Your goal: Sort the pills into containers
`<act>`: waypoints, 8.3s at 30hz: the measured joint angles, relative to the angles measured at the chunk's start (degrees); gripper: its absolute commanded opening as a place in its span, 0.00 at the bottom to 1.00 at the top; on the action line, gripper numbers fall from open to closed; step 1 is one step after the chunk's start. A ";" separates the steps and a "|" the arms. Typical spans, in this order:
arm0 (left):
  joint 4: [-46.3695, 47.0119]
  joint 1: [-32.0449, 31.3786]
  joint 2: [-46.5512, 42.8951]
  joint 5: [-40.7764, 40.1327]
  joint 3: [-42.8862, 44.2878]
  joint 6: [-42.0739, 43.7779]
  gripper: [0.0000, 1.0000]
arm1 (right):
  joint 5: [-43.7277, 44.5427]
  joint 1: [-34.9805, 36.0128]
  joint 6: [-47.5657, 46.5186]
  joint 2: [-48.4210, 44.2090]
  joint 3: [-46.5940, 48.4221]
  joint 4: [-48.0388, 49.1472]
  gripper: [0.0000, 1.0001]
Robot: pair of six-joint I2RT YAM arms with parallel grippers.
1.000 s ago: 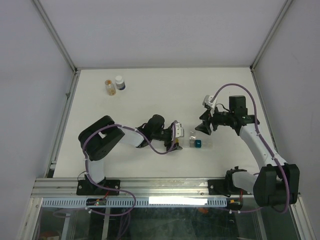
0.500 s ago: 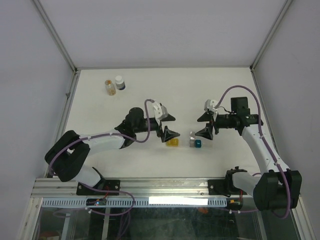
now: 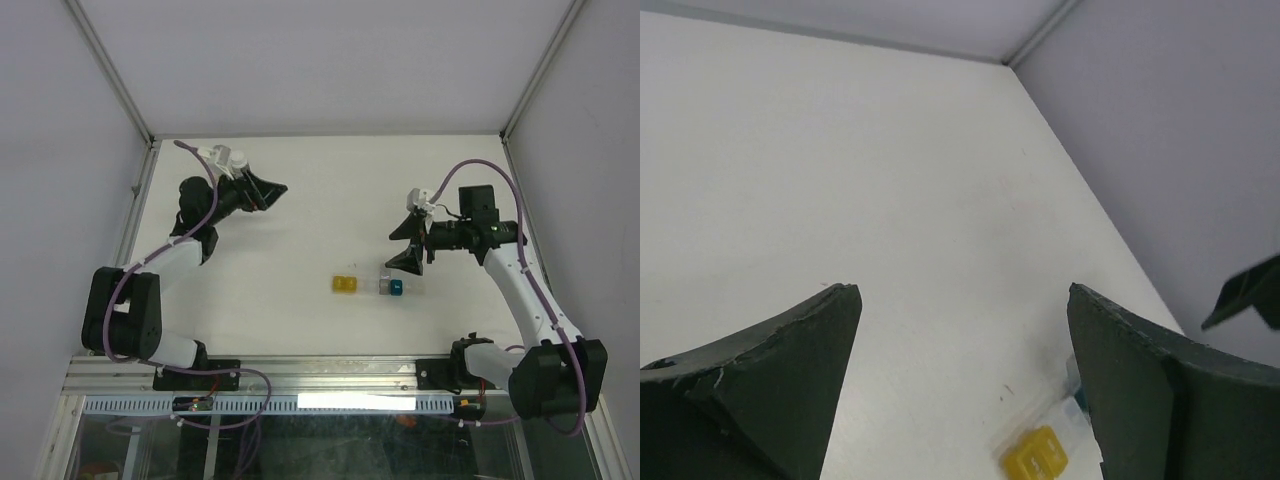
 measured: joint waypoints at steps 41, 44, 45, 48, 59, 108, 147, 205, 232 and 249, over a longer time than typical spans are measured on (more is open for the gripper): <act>-61.88 10.03 38.21 -41.40 59.25 30.53 0.77 | 0.57 -1.33 9.81 -2.60 -4.55 7.21 0.76; -61.92 10.47 39.26 -41.40 59.84 30.69 0.76 | 0.68 -1.51 9.92 -2.60 -4.63 7.26 0.76; -61.99 10.60 39.52 -41.38 59.98 30.73 0.75 | 0.68 -1.55 9.97 -2.60 -4.63 7.26 0.76; -62.23 10.84 40.61 -41.22 60.52 30.71 0.75 | 0.72 -1.64 10.03 -2.60 -4.63 7.28 0.76; -62.71 11.17 42.75 -39.43 61.70 30.67 0.63 | 0.74 -1.77 10.05 -2.60 -4.63 7.28 0.76; -65.83 -12.66 12.63 -25.09 38.42 21.68 0.01 | -1.68 -2.16 10.16 -3.72 -4.85 7.28 0.77; -60.87 -37.70 30.29 -44.00 42.80 14.23 0.51 | -1.01 -8.41 14.78 -4.52 -6.75 12.68 0.77; 11.54 -24.48 6.95 -2.99 -9.07 47.54 0.96 | -4.28 -4.79 -7.19 2.16 -10.93 12.22 0.93; 2.14 -24.46 26.34 6.03 12.17 48.76 0.28 | -3.52 -4.79 -7.89 2.16 -10.95 11.02 0.93; 9.33 -24.98 16.24 5.22 5.86 24.55 0.00 | -5.57 -4.48 -2.05 2.12 -10.40 10.25 0.93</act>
